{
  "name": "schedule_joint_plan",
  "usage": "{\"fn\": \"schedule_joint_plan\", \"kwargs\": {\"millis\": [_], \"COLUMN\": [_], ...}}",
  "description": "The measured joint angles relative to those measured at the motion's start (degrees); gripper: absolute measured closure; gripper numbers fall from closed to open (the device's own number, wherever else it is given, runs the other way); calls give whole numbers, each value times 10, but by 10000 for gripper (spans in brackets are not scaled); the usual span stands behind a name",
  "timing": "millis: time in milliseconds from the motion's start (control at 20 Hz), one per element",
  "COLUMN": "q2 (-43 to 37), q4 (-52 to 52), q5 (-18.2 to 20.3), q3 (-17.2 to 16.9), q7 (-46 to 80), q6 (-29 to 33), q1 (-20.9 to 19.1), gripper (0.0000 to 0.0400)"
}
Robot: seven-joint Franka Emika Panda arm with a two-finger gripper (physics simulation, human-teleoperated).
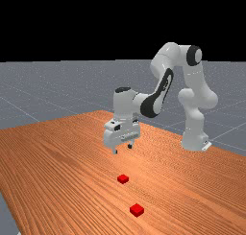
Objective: Stack all the cube
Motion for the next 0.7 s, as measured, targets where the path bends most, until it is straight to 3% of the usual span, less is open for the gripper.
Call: {"fn": "schedule_joint_plan", "kwargs": {"millis": [50, 150, 300, 350, 400, 450, 550, 700], "q2": [0, -4, -6, -61, -112, -145, -172, -178], "q4": [0, -2, -3, -50, -65, -69, -75, -78], "q5": [0, 3, 4, 4, 9, 15, 33, 62], "q3": [0, -3, -4, -19, -32, -43, -57, -68], "q7": [0, 17, 25, 122, 219, 318, 523, 735], "q6": [0, -4, -6, -53, -95, -122, -149, -163], "q1": [0, 2, 2, 9, 10, 10, 9, 8], "gripper": [151, 56, 12, 163, 255, 311, 367, 392]}}
